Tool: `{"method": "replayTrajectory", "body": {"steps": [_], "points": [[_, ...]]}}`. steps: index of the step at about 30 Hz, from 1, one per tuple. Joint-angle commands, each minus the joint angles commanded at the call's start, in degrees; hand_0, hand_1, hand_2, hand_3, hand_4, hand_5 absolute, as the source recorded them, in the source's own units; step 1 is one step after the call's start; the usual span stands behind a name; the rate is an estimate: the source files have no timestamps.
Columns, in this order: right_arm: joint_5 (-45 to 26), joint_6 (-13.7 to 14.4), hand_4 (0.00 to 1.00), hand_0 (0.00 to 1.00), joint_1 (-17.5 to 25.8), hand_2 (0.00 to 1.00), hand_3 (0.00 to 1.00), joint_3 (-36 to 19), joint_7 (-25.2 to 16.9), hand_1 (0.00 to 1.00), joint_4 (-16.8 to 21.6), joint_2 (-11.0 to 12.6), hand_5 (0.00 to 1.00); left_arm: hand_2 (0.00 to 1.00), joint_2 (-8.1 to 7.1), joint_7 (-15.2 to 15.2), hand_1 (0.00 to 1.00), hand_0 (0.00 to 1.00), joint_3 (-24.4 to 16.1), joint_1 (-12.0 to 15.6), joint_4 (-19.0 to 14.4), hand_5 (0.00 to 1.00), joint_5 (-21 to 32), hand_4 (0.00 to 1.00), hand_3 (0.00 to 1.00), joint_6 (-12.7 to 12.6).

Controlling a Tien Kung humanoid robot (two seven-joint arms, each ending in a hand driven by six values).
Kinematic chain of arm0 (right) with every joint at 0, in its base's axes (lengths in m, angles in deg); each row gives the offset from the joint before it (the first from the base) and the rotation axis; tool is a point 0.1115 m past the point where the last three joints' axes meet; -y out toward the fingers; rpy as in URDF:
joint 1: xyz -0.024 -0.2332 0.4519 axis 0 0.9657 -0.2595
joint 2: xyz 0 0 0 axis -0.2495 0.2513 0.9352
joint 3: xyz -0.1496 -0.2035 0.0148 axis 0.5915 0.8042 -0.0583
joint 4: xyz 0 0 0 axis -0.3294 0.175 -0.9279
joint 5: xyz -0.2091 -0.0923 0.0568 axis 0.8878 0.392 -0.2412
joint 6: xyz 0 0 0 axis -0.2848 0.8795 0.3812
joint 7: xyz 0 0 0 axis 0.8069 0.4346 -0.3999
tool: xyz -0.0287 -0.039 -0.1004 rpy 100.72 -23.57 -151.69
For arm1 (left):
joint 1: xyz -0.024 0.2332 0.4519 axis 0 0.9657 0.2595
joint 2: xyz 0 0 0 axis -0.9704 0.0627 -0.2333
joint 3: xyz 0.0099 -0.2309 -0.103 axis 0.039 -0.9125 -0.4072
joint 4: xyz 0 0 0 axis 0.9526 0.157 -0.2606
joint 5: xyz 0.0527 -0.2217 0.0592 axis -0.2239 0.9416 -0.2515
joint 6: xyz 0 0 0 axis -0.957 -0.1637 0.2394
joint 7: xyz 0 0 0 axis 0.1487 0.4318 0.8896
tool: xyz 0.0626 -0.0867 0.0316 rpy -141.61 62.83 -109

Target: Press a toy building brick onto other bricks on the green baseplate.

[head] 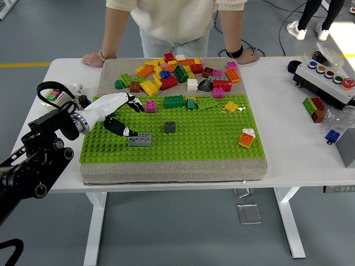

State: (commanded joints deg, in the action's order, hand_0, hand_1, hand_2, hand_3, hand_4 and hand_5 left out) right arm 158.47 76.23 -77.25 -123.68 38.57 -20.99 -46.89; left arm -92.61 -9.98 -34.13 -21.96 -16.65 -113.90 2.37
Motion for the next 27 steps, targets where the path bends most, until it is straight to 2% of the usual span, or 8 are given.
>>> {"method": "replayTrajectory", "body": {"steps": [2,3,8,9,14,15,17,27], "points": [[0.05,-0.07,0.976,0.76,0.08,0.731,0.697,-0.1,0.0,0.688,0.0,0.08,0.494,0.712,-0.83,-1.17,0.741,0.838,-1.44,1.13,-3.53,0.225,1.37,0.998,0.608,2.4],[0.06,-0.08,0.977,0.761,0.1,0.731,0.697,-0.13,-0.01,0.687,0.0,0.1,0.494,0.742,-1.04,-1.41,0.777,0.881,-1.67,1.35,-4.97,0.419,1.59,0.998,0.59,3.06],[0.17,-0.13,0.977,0.761,0.09,0.731,0.697,-0.44,-0.02,0.687,0.0,0.23,0.494,0.742,-2.98,-2.7,0.777,0.881,-1.59,2.62,-9.08,0.419,1.84,0.998,0.59,7.38],[0.17,-0.13,0.977,0.761,0.06,0.731,0.697,-0.47,-0.03,0.688,0.0,0.24,0.495,0.792,-3.26,-2.78,0.826,0.942,-1.47,2.85,-9.4,0.621,1.78,0.998,0.608,7.92],[0.08,-0.12,0.977,0.761,-0.07,0.731,0.697,-0.57,-0.04,0.688,0.0,0.32,0.495,0.792,-4.46,-3.21,0.826,0.942,-0.12,4.04,-10.49,0.621,0.64,0.998,0.608,11.43],[0.08,-0.13,0.977,0.761,-0.07,0.731,0.696,-0.57,-0.04,0.687,0.0,0.32,0.496,0.855,-4.49,-3.22,0.885,0.998,-0.07,4.08,-10.52,0.754,0.57,0.998,0.648,11.54],[0.1,-0.13,0.977,0.761,-0.11,0.731,0.696,-0.61,-0.04,0.687,0.0,0.38,0.496,0.855,-4.68,-3.18,0.885,0.998,0.36,4.29,-10.45,0.754,-0.4,0.998,0.648,12.59],[0.1,-0.24,0.977,0.761,-0.14,0.731,0.697,-0.71,-0.03,0.688,0.0,0.46,0.496,0.919,-4.78,-3.0,0.953,0.998,0.7,4.74,-10.52,0.836,-1.19,0.998,0.69,12.89]]}}
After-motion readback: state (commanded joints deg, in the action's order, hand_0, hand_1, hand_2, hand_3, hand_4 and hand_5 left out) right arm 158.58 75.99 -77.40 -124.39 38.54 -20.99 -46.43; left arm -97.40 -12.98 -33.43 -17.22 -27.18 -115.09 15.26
